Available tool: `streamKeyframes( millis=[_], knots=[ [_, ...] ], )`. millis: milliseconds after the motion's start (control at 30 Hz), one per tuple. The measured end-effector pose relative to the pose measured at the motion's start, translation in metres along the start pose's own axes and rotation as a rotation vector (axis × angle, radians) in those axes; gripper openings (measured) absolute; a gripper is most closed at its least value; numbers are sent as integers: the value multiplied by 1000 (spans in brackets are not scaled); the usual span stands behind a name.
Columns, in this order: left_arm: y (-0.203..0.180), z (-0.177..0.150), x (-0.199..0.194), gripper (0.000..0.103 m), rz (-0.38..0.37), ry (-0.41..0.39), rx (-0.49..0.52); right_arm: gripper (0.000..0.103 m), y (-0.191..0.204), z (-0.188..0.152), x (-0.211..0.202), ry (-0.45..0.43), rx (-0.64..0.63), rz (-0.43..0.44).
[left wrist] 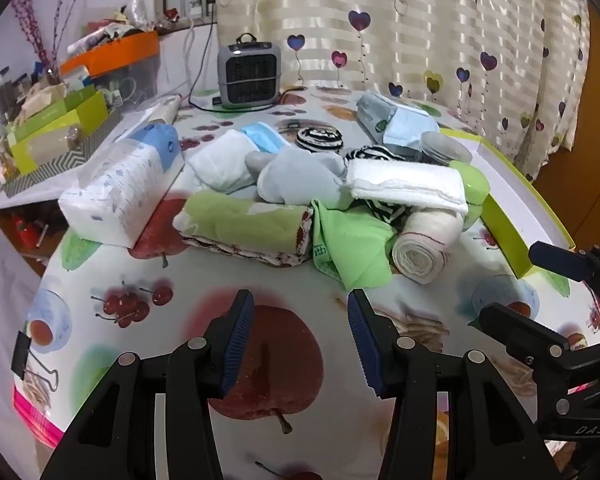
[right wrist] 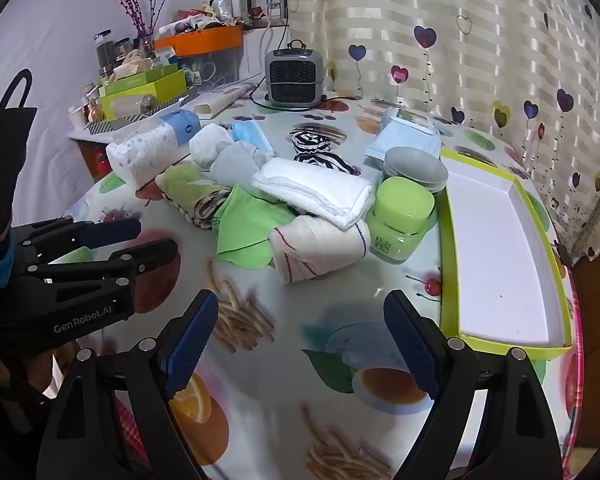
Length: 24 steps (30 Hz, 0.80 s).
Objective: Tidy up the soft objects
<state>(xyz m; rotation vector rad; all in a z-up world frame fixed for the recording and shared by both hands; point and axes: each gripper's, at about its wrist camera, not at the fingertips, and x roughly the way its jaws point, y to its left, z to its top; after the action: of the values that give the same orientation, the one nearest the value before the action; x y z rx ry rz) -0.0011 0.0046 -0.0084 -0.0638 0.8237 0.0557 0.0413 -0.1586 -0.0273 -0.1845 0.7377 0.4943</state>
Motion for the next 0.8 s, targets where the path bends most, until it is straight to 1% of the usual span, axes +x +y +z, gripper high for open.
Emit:
streamKeyframes(
  millis=[200,567,733,800],
  knots=[
    [1,2,-2,48,0,-6,-1,86,0,0,0,1,-1,-1],
    [0,3,0,48,-29,8,-9,85,-2,1,1,-1,-1,-2],
    [0,1,2,48,-26,25,-19,85,0,3,0,-5,-1,-1],
    [-1,1,2,48,-14,24,-15,85,1,3,0,-5,-2,-3]
  ],
)
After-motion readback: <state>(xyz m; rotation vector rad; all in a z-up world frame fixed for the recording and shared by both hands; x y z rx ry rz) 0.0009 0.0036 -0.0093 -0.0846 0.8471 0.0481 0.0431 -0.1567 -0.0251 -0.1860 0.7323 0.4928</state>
